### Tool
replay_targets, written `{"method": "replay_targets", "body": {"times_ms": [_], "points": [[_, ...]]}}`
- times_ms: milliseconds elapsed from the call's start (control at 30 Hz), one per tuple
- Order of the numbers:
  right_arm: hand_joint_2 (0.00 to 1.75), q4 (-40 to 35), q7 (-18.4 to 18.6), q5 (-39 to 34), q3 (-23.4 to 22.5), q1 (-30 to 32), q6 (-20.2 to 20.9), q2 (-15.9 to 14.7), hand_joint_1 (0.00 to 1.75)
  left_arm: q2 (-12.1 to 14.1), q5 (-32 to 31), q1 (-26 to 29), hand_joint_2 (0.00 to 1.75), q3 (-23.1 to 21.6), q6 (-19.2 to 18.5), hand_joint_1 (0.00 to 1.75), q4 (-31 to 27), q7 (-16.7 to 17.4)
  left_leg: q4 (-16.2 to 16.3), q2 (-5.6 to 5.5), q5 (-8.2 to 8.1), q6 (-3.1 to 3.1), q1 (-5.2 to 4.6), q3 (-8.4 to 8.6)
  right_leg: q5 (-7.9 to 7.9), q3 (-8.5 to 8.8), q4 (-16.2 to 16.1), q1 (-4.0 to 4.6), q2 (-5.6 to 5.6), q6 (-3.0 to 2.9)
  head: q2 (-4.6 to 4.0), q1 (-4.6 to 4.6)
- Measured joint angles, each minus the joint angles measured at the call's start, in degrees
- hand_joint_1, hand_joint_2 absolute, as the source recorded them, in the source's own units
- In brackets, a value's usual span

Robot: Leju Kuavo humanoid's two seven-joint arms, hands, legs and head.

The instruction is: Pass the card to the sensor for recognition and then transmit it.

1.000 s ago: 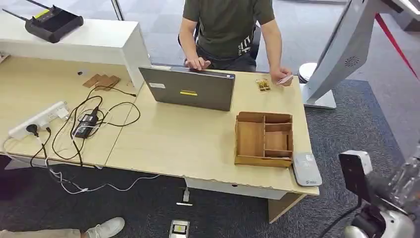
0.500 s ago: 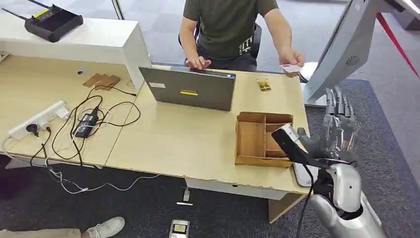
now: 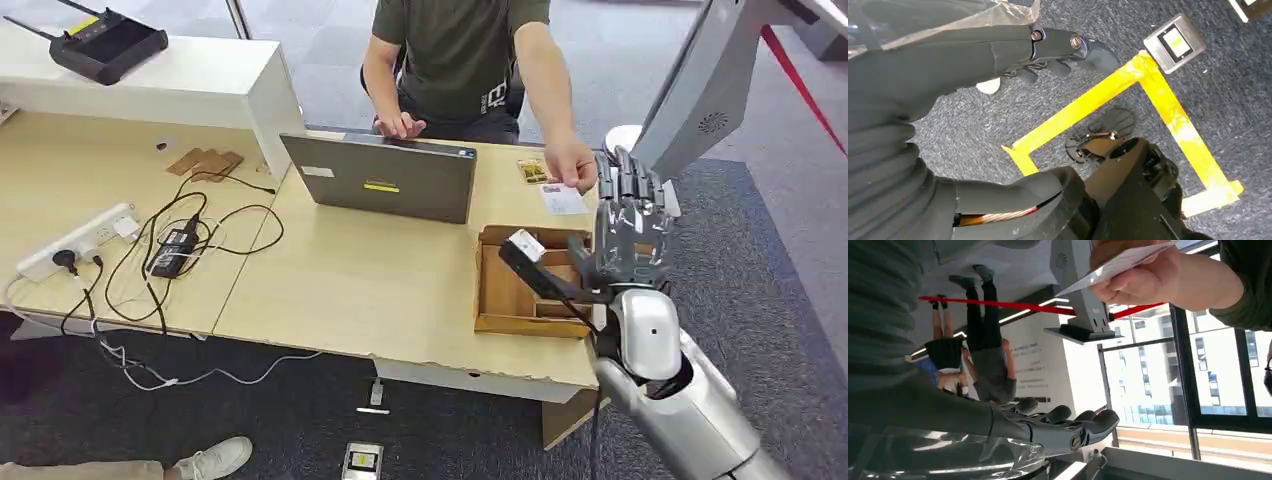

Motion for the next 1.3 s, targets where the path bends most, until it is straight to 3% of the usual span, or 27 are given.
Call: {"method": "replay_targets", "body": {"times_ms": [300,333,400,1000,1300], "points": [[1.75,2.6,0.4,2.2,2.0,-1.2,1.1,1.1,0.00,-0.3,-1.0,-0.4,1.75,0.0,-1.2,0.00,0.0,0.3,0.0,0.00,0.00,0.00,0.00,0.00,0.00,-0.01,0.0,0.00,0.00,0.00,0.00,0.00],[1.75,2.8,0.4,2.1,2.0,-1.2,1.4,1.2,1.59,-0.3,-1.1,-0.4,1.75,0.0,-1.3,0.00,0.0,0.3,0.0,0.00,0.00,0.00,0.00,0.00,0.00,-0.01,0.0,0.00,0.00,0.00,0.00,0.00],[1.75,3.0,0.5,1.8,2.0,-1.2,1.8,1.3,1.75,-0.3,-1.2,-0.4,1.75,0.0,-1.4,0.00,0.0,0.3,0.0,0.01,0.00,0.00,0.00,0.00,0.00,-0.02,0.0,0.00,0.00,0.00,0.00,0.00],[1.75,2.8,0.5,1.1,1.6,0.3,1.7,0.6,1.75,-0.3,-2.6,-1.3,1.75,0.0,-2.1,0.00,0.0,1.0,0.0,0.04,0.00,0.00,0.00,0.01,0.00,-0.04,0.0,-0.01,0.01,0.00,0.00,0.00],[1.75,1.1,0.5,-1.4,0.5,2.8,-9.1,0.8,1.75,-0.4,-2.7,-1.4,1.75,0.0,-2.2,0.00,0.0,1.0,0.0,0.04,0.00,0.00,0.00,0.00,0.00,-0.04,0.0,0.00,0.01,0.00,0.00,0.00]]}}
